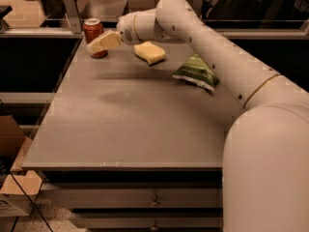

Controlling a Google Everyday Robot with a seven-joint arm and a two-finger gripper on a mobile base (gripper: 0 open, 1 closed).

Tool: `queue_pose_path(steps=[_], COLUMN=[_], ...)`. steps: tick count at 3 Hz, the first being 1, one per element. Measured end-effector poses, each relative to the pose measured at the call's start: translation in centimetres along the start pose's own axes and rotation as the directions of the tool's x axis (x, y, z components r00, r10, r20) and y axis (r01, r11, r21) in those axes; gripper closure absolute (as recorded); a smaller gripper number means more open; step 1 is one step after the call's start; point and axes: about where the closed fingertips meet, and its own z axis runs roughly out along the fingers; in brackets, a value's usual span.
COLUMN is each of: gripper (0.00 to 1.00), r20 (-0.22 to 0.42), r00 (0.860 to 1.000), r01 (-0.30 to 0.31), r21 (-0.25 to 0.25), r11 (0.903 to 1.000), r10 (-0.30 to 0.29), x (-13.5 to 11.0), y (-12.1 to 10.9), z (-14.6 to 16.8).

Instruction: Pick coke can

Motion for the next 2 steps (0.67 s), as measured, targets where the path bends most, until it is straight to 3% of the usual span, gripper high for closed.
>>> queue_pose_path(steps=[2], gripper=[0.00], r20=[0.050], r00=[0.999], r01=[-0.014], r21=[0.038], r11=[0.9992], r10=[0.012], x=[-0.6], y=[-1.0], z=[4.1])
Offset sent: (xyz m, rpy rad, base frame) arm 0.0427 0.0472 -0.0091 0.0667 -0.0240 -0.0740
